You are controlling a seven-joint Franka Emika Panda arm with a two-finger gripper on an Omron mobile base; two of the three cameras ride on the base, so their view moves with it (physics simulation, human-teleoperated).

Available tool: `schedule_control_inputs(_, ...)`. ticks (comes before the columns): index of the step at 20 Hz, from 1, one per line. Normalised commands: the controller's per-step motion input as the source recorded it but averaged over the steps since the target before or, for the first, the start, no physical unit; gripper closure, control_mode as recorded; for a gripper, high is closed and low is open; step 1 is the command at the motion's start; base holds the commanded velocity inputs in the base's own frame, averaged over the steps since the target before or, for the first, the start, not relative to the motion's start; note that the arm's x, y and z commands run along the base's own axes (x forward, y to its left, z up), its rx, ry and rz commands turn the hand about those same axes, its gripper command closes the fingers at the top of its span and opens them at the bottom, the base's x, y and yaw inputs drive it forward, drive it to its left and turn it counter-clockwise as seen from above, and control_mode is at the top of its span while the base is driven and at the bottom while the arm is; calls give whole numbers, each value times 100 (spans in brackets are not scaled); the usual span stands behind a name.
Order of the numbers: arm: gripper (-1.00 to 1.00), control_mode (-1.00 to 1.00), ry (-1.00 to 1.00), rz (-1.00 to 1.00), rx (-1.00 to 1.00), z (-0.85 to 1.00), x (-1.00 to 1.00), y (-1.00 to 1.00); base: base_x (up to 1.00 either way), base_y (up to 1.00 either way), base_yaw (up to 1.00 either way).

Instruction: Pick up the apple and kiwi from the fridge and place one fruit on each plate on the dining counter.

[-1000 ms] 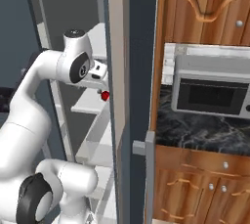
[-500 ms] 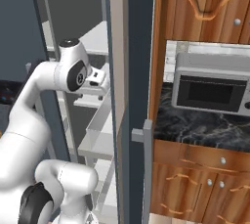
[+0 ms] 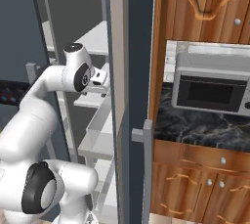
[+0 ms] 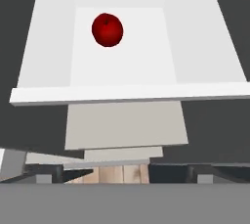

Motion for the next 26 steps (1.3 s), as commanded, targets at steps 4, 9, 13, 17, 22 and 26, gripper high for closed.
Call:
schedule_control_inputs(4,-100,-100,0,0,0,-20,51,6,0,0,0)
schedule_control_inputs(9,-100,-100,0,0,0,-33,36,1,0,0,0)
schedule_control_inputs(13,-100,-100,0,0,0,-33,28,0,0,0,0)
schedule_control_inputs(17,-100,-100,0,0,0,-26,36,0,0,0,0)
schedule_control_inputs(22,-100,-100,0,0,0,-12,44,0,0,0,0)
schedule_control_inputs(26,-100,-100,0,0,0,-14,43,5,0,0,0)
